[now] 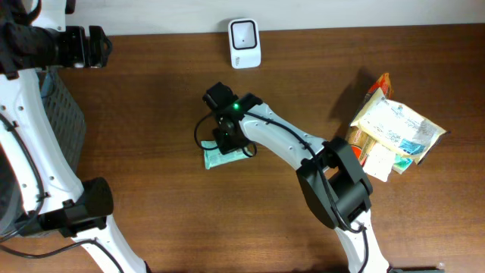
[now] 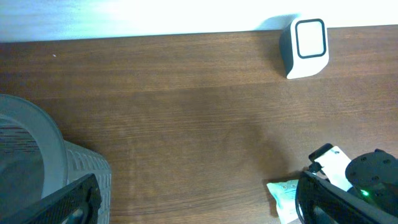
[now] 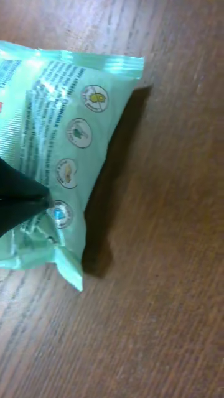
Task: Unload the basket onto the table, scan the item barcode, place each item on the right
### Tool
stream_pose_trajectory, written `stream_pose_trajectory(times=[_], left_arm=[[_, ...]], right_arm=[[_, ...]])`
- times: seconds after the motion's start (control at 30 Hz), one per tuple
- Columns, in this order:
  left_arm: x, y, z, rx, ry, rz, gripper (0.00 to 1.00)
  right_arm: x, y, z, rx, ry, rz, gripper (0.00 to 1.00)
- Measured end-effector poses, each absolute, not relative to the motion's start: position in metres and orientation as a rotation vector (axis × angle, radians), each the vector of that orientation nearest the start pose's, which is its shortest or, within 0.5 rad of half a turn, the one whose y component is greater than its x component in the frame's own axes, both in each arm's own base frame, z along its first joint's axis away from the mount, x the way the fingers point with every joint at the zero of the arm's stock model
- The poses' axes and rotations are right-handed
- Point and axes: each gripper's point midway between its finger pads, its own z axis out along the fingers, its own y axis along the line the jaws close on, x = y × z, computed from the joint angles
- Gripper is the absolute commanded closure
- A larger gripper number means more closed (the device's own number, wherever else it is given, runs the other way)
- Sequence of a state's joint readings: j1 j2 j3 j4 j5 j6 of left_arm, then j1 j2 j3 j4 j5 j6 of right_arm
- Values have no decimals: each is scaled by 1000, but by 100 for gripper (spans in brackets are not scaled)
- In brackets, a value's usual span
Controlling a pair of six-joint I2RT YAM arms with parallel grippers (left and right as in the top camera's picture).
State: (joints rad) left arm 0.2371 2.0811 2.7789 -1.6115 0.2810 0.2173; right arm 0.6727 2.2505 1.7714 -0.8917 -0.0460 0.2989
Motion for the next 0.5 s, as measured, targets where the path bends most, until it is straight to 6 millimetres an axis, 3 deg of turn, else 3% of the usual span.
stream_pose_trajectory(times=[0.03,0.07,0.13,0.3,0.37,0.43,0.5], left_arm=[[443,58,358,93,2440,-149,1],[443,58,358,93,2440,-149,1],[443,58,358,93,2440,-149,1],[443,58,358,93,2439,-149,1],[443,58,358,93,2440,-149,1],[443,58,358,93,2440,-149,1],[443,58,358,93,2439,-149,1]], right_arm=[[371,305,18,-552,2925,203,76],[372,305,17,-535,2929,209,62],[371,303,12,-532,2941,206,49],[372,308,10,-568,2955,232,45],[377,315,26,-620,2931,256,45],[386,333,55,-691,2862,348,47],[377,351,68,-767,2842,475,54]])
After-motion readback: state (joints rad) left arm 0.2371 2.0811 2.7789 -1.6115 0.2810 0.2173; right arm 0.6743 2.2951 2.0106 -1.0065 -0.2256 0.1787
